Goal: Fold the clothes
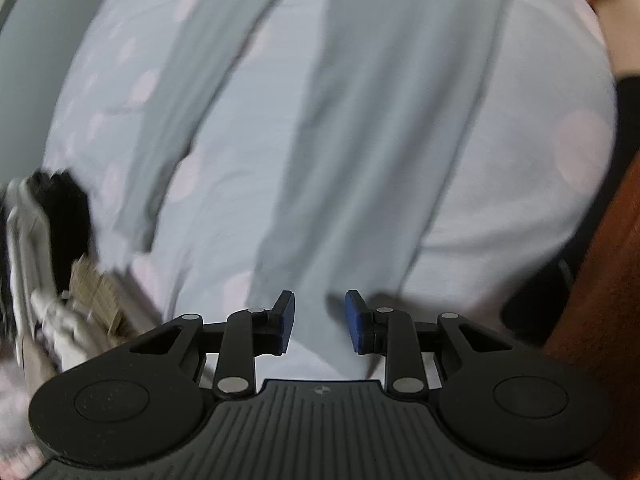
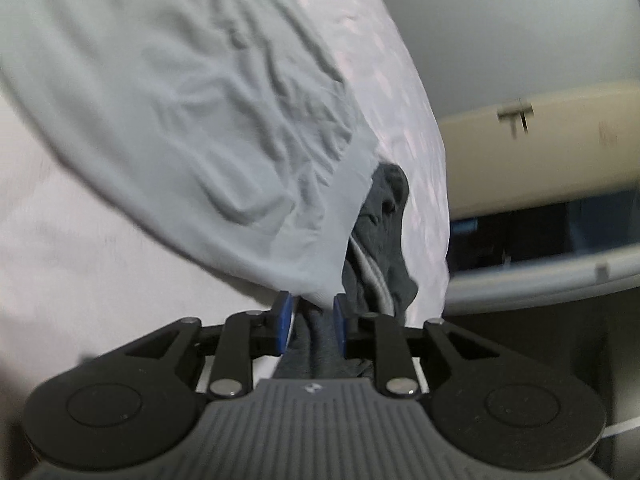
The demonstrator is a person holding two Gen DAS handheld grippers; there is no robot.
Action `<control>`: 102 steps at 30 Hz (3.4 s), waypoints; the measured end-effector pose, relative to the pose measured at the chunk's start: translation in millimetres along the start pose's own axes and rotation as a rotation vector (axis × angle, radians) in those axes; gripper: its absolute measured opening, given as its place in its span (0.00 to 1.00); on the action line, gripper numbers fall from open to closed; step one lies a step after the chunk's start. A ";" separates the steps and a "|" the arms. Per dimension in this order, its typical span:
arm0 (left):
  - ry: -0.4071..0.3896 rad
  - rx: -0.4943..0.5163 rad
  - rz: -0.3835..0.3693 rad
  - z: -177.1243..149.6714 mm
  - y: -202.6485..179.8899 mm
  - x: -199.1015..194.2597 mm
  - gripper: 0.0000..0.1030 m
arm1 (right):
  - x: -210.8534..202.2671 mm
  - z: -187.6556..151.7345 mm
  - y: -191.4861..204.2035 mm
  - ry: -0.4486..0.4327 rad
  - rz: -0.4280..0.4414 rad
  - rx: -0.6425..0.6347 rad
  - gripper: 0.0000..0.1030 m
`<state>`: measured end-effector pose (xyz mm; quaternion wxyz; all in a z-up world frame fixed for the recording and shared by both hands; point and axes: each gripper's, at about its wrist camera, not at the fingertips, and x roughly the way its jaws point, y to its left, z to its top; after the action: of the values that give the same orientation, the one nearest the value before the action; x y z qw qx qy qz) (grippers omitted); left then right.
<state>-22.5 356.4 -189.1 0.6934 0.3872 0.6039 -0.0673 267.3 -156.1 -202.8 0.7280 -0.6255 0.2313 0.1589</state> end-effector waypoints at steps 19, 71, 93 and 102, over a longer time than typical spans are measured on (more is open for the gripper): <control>0.038 0.157 -0.039 5.6 -25.2 29.7 0.34 | 25.3 -17.6 44.8 -0.135 -0.044 -0.480 0.46; -0.057 -0.719 0.198 10.7 125.3 -36.4 0.04 | 57.5 64.5 -63.9 -0.058 -0.292 -0.054 0.03; 0.055 -0.869 0.188 72.6 254.2 89.7 0.04 | 203.6 204.9 -102.5 0.050 -0.132 0.097 0.02; 0.056 -0.978 0.214 76.3 262.9 118.3 0.30 | 221.7 205.6 -105.8 0.071 -0.022 0.300 0.04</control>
<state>215.8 535.2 -176.8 0.7803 0.0781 0.5401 0.3056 537.5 15.7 -210.2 0.8063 -0.5176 0.2710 0.0922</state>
